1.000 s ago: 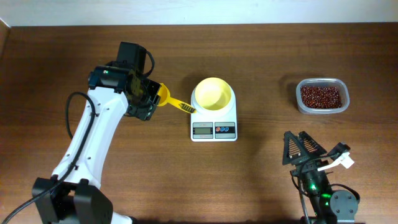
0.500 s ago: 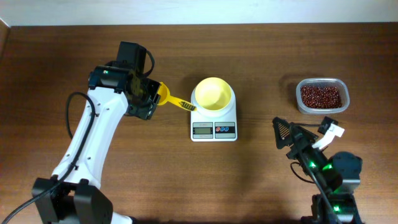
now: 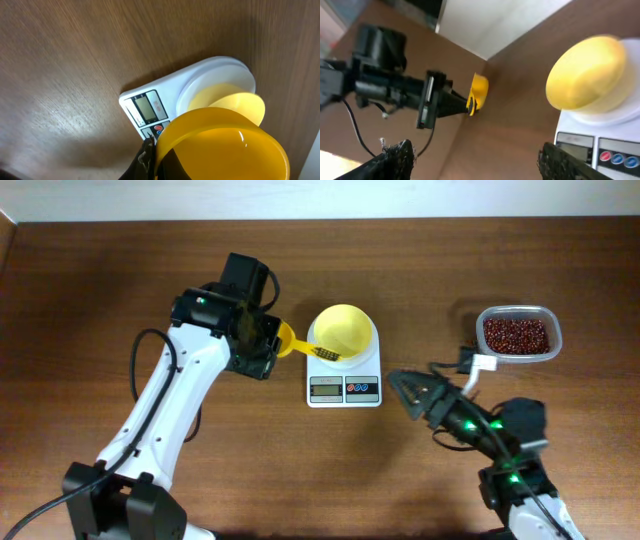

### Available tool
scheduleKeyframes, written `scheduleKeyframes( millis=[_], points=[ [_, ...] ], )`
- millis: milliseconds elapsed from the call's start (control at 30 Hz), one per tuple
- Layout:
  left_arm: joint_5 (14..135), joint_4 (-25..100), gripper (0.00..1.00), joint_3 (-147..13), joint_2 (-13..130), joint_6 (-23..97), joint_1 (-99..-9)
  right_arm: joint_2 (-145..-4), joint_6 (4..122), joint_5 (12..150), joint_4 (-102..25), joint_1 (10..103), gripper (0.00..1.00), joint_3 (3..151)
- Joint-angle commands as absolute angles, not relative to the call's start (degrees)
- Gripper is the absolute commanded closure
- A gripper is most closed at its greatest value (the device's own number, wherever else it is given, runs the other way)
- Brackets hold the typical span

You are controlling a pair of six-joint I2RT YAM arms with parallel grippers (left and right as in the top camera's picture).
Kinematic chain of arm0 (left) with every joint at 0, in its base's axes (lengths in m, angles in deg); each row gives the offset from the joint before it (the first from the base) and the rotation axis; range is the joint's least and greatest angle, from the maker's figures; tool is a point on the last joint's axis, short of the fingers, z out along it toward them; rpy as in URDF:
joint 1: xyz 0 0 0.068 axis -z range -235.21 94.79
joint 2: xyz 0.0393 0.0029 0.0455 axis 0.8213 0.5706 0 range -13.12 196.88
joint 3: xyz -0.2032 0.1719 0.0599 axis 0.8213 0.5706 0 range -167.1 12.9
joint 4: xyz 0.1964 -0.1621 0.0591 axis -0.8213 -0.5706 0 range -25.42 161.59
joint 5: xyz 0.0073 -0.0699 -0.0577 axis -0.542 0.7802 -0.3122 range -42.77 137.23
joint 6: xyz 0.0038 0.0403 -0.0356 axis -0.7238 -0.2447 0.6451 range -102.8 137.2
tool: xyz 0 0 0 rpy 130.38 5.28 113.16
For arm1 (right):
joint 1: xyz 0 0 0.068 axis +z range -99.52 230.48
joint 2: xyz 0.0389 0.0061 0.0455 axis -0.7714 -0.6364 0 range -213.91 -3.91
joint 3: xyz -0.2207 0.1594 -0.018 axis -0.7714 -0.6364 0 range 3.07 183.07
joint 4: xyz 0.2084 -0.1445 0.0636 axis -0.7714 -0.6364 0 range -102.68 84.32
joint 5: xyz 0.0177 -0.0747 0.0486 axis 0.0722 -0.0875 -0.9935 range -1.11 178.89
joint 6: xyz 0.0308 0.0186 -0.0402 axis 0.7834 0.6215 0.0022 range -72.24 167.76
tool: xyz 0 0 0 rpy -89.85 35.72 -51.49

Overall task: Scoop item into bowl and weigh 50g on scale
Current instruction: 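Move the right gripper to the scoop held by the left gripper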

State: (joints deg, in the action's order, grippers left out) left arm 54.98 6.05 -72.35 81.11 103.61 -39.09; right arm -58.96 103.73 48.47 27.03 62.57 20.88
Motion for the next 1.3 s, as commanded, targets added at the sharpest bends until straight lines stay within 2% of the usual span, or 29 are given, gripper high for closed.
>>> scheduleKeyframes(
  millis=[0,200,600,833,1267],
  points=[
    [54.5,6.0,1.00,-72.2,81.1,100.8,-37.4,-64.1,103.8,50.1,34.2,66.8,0.26,21.6],
    [54.5,6.0,1.00,-72.2,81.0,94.1,-35.1,-71.5,103.8,50.2,42.7,71.9,0.38,21.9],
    [53.2,7.8,1.00,-72.2,81.1,93.8,-28.8,-72.8,104.3,54.3,43.2,76.5,0.55,23.0],
    [51.7,11.4,1.00,-72.2,81.1,93.9,-25.2,-72.8,110.9,58.8,43.2,77.5,0.68,23.0],
    [50.8,10.1,1.00,-72.2,81.1,93.9,-23.8,-72.8,113.0,62.4,43.2,77.5,0.73,23.0]
  ],
)
